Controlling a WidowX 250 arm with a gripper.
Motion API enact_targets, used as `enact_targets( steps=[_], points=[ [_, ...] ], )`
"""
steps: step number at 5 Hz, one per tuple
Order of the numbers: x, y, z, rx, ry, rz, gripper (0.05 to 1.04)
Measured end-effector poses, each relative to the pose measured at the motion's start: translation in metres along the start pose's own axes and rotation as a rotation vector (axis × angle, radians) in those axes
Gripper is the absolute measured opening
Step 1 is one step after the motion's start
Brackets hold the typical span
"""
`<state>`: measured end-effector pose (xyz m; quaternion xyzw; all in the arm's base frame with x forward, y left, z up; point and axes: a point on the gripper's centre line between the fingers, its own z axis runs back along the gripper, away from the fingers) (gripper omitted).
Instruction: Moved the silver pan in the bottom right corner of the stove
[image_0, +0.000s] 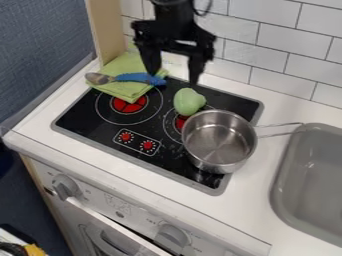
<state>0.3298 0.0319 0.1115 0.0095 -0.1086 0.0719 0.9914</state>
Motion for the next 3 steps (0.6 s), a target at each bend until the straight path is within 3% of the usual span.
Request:
enact_targets(
  steps=[1, 3],
  points=[
    [0.023, -0.016, 0.007, 0.0, -0.031, 0.064, 1.0],
    [0.046, -0.04, -0.017, 0.023, 0.084, 0.041, 1.0]
  ],
)
